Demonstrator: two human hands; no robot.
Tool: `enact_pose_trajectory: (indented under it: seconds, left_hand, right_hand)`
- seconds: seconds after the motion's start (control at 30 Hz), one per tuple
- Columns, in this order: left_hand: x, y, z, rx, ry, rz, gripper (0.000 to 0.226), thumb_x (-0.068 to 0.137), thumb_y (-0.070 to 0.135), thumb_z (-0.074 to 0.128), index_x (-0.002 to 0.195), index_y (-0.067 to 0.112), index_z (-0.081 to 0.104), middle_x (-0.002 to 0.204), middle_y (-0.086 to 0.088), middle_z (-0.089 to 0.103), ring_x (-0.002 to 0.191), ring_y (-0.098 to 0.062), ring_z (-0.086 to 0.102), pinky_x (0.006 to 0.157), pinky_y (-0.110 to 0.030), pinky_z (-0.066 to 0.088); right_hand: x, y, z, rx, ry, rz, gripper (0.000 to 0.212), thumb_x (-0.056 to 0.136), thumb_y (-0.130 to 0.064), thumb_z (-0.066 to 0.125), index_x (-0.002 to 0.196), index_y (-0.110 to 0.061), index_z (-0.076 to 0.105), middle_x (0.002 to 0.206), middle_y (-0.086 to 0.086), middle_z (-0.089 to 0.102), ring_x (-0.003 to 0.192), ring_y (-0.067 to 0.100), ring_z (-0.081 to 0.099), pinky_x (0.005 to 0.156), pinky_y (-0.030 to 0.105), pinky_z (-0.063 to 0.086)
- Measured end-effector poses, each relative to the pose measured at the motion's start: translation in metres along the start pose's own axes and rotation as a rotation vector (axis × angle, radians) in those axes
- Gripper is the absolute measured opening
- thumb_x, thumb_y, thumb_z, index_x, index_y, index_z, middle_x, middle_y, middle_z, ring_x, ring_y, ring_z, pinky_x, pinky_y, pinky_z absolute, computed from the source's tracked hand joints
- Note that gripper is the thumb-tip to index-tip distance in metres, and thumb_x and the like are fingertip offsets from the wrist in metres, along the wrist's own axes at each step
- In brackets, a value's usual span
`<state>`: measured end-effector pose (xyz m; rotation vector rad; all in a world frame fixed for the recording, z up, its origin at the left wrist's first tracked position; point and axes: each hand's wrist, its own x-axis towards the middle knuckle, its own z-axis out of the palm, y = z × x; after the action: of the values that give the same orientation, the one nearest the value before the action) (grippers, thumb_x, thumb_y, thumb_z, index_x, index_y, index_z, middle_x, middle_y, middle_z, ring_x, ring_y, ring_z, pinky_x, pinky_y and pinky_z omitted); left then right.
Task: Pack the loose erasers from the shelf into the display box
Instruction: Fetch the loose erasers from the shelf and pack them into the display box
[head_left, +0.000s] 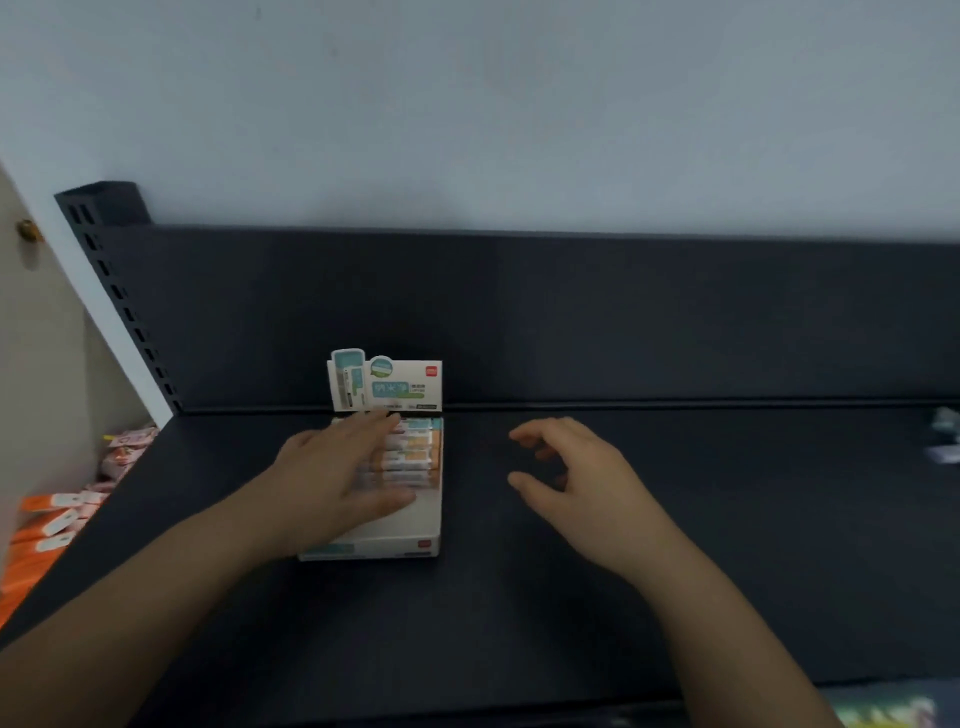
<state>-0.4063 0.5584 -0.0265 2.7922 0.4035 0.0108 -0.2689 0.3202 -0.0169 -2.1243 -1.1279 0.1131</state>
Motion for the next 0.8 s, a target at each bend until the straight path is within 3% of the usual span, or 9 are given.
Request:
enact_pose_trajectory:
  seconds: [0.1, 0.2, 0.37, 0.47, 0.6, 0.7, 0.8]
  left_hand:
    - [0.009, 0.016, 0.016, 0.113, -0.078, -0.048, 0.113, 0.054, 0.099, 0.001, 0.15, 0.039, -0.008, 0.152, 0.023, -0.019, 0.14, 0.001, -0.017, 0.118, -0.038, -0.008]
    - [0.013, 0.02, 0.02, 0.163, -0.057, -0.083, 0.109, 0.056, 0.097, -0.003, 0.149, 0.042, -0.006, 0.153, 0.022, -0.019, 0.141, 0.0, -0.019, 0.118, -0.041, -0.012]
    - [0.013, 0.024, 0.019, 0.132, -0.109, -0.13, 0.106, 0.055, 0.097, 0.003, 0.148, 0.045, -0.002, 0.151, 0.028, -0.014, 0.14, 0.004, -0.017, 0.117, -0.036, -0.01]
    - [0.016, 0.018, 0.02, 0.068, -0.077, -0.188, 0.099, 0.058, 0.095, 0.012, 0.146, 0.049, 0.01, 0.154, 0.028, -0.004, 0.141, 0.004, -0.01, 0.116, -0.038, -0.009]
    - [0.011, 0.03, 0.027, -0.024, 0.102, -0.181, 0.06, 0.069, 0.087, 0.027, 0.124, 0.065, 0.036, 0.155, 0.005, 0.029, 0.142, -0.025, 0.026, 0.113, -0.051, 0.009]
    - [0.015, 0.083, 0.028, -0.121, 0.299, -0.223, 0.063, 0.069, 0.083, 0.032, 0.127, 0.06, 0.035, 0.149, 0.003, 0.039, 0.133, -0.032, 0.038, 0.112, -0.049, 0.019]
    - [0.027, 0.133, 0.035, 0.014, 0.287, -0.147, 0.08, 0.07, 0.087, 0.027, 0.141, 0.05, 0.026, 0.153, 0.016, 0.028, 0.142, -0.017, 0.027, 0.115, -0.05, 0.017]
  right_hand:
    - [-0.02, 0.022, -0.022, 0.021, -0.011, 0.0, 0.035, 0.089, -0.033, 0.063, 0.123, -0.035, 0.054, 0.113, -0.022, 0.052, 0.105, -0.008, 0.048, 0.085, 0.009, 0.04]
    - [-0.036, 0.046, -0.047, 0.018, -0.027, -0.01, 0.034, 0.089, -0.032, 0.064, 0.122, -0.036, 0.054, 0.111, -0.021, 0.053, 0.104, -0.009, 0.048, 0.081, 0.007, 0.038]
    - [-0.062, 0.087, -0.095, 0.011, -0.053, -0.015, 0.033, 0.09, -0.033, 0.062, 0.122, -0.036, 0.054, 0.111, -0.02, 0.053, 0.104, -0.006, 0.049, 0.083, 0.011, 0.04]
    - [-0.082, 0.112, -0.123, 0.024, -0.059, -0.015, 0.032, 0.091, -0.032, 0.062, 0.122, -0.034, 0.055, 0.111, -0.02, 0.053, 0.104, -0.005, 0.049, 0.086, 0.013, 0.042]
    - [-0.108, 0.146, -0.157, 0.026, -0.071, -0.013, 0.032, 0.09, -0.03, 0.063, 0.121, -0.032, 0.055, 0.11, -0.017, 0.054, 0.102, -0.003, 0.05, 0.083, 0.012, 0.04]
    - [-0.124, 0.173, -0.182, 0.015, -0.061, -0.003, 0.032, 0.09, -0.029, 0.063, 0.121, -0.031, 0.055, 0.109, -0.015, 0.055, 0.101, -0.002, 0.05, 0.08, 0.01, 0.039]
    - [-0.137, 0.195, -0.202, 0.011, -0.024, 0.019, 0.031, 0.089, -0.027, 0.064, 0.119, -0.029, 0.057, 0.108, -0.014, 0.055, 0.1, -0.001, 0.052, 0.082, 0.012, 0.041]
